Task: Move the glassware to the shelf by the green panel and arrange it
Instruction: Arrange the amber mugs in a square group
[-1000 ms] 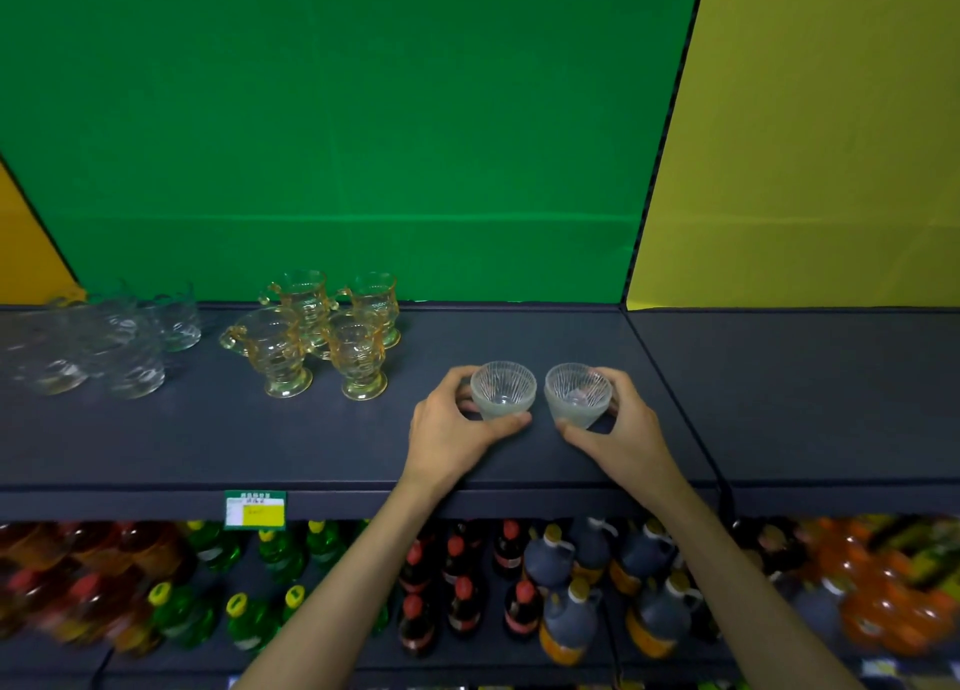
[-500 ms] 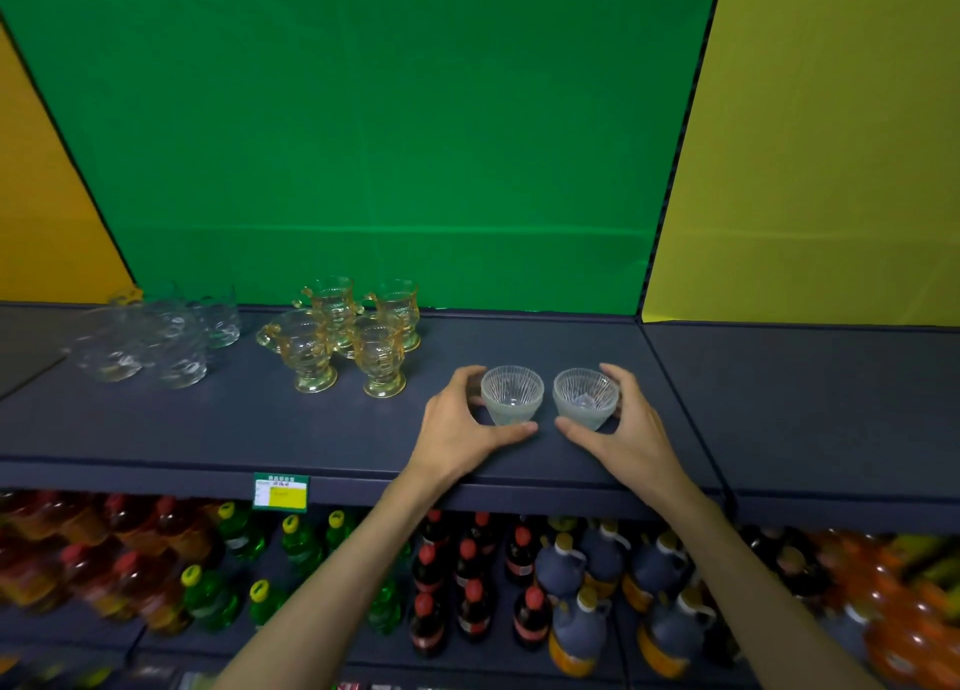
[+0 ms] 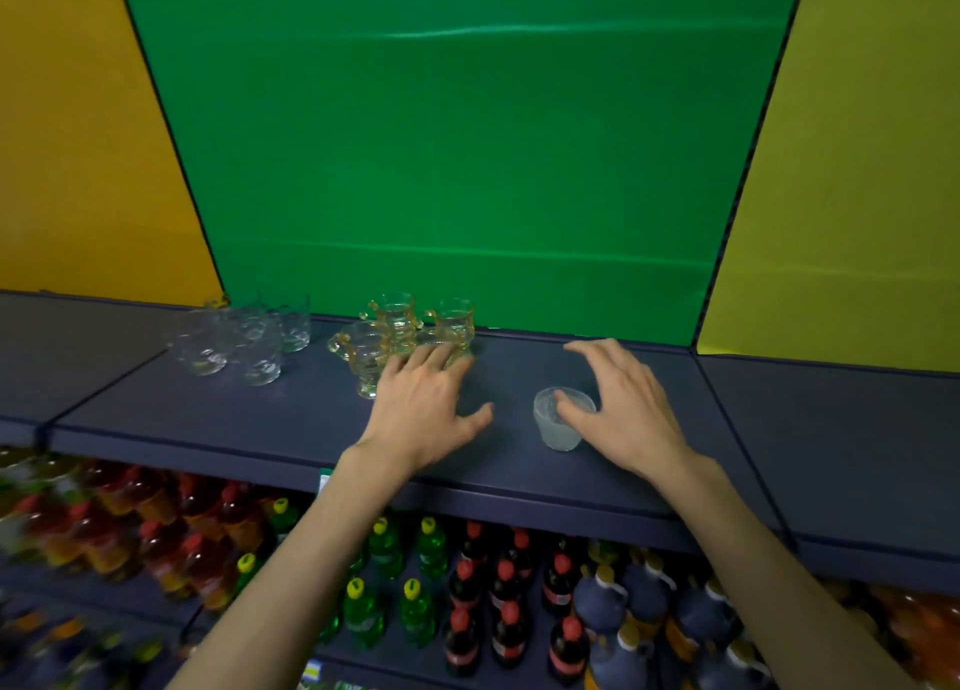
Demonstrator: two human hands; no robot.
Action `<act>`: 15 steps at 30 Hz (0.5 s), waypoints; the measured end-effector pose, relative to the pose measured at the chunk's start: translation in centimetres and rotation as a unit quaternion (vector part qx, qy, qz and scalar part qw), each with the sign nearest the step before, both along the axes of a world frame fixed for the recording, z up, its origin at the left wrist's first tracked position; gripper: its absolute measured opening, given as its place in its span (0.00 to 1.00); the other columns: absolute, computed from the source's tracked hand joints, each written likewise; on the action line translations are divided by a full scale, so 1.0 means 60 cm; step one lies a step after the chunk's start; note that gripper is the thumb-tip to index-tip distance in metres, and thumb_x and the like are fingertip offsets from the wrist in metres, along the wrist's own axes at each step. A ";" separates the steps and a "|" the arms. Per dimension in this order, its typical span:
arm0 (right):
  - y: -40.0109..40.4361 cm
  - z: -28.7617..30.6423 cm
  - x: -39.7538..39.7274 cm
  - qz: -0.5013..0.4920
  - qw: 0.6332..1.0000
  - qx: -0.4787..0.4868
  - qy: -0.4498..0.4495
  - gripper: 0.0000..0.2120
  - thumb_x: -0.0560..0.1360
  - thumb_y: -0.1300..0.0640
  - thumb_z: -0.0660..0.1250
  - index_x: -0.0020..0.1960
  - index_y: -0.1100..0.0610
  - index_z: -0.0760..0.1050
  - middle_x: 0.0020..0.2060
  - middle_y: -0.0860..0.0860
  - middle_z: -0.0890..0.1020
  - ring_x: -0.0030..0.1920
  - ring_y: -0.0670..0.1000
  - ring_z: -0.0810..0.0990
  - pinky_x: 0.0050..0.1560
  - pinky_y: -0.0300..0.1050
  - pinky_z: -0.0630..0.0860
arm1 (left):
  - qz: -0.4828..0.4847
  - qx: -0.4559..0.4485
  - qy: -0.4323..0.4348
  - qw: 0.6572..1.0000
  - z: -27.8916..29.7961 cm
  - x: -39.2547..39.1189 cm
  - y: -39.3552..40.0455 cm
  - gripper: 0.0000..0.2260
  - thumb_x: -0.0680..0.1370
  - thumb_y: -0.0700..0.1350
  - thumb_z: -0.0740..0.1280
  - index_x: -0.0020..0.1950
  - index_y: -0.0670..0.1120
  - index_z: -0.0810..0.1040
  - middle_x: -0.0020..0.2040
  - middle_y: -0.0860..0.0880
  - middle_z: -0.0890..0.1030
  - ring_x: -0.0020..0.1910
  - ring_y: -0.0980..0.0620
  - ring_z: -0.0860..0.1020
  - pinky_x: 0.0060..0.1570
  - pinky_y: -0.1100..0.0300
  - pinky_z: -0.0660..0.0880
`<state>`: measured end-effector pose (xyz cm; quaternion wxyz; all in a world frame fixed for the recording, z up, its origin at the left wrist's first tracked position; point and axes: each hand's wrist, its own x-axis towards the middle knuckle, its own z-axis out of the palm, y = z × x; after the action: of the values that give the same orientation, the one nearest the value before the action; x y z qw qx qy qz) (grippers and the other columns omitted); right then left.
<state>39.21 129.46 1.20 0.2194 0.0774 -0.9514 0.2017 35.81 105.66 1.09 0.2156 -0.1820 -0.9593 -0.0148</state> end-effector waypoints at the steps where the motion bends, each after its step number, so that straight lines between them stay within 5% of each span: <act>1: -0.016 0.005 -0.005 0.007 1.000 0.006 0.003 0.28 0.77 0.44 0.66 0.74 0.50 0.66 0.68 0.48 0.72 0.67 0.53 0.70 0.65 0.48 0.65 | 0.011 -0.001 0.002 1.000 0.007 -0.006 -0.017 0.34 0.72 0.69 0.53 0.72 0.53 0.73 0.74 0.49 0.73 0.72 0.46 0.70 0.68 0.46 0.66; 15: -0.212 -0.021 -0.110 -0.039 0.998 -0.003 -0.052 0.32 0.77 0.40 0.65 0.76 0.53 0.63 0.68 0.51 0.73 0.67 0.54 0.73 0.60 0.51 0.72 | 0.044 0.029 -0.019 0.998 -0.006 -0.139 -0.234 0.37 0.73 0.70 0.59 0.77 0.52 0.65 0.75 0.46 0.70 0.72 0.43 0.70 0.67 0.46 0.68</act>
<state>32.63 116.76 -0.08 0.1779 0.0292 -0.9632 0.1993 27.45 91.61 0.72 0.2026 -0.1333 -0.9694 -0.0370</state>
